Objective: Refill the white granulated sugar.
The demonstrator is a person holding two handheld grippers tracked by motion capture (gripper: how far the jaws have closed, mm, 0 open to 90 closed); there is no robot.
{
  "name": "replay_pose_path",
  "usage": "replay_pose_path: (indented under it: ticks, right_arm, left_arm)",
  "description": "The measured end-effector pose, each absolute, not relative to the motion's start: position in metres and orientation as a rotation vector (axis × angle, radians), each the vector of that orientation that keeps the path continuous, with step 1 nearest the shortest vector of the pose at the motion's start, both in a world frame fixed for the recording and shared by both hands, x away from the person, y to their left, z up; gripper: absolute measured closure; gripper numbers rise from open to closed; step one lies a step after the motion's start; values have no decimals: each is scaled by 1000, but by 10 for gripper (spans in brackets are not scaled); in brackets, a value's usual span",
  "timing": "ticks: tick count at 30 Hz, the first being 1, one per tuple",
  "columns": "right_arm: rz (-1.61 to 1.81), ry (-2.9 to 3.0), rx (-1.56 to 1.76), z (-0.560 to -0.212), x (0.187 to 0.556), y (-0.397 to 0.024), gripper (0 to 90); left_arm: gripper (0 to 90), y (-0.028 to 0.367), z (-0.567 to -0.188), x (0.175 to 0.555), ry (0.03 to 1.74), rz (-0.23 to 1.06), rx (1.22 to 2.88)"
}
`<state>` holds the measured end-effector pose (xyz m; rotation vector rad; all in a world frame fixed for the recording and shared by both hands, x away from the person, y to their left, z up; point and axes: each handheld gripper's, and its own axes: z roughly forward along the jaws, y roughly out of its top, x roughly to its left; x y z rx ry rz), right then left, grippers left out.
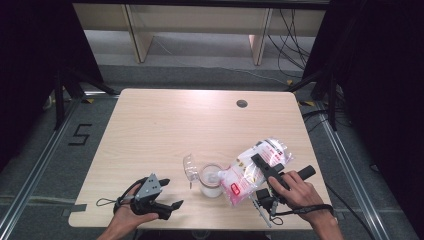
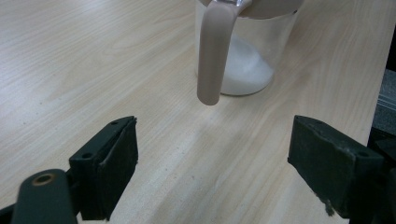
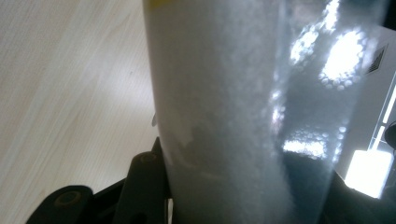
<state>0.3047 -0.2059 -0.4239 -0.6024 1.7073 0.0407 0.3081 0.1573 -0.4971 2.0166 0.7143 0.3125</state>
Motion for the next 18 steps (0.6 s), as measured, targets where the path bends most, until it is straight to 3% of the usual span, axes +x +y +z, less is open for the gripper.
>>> replay_pose_path:
  ticks: [18]
  right_arm:
    - [33,1712,-596,-420,304,-207,633]
  left_arm:
    - [155,158,-497,308,710,317,2026]
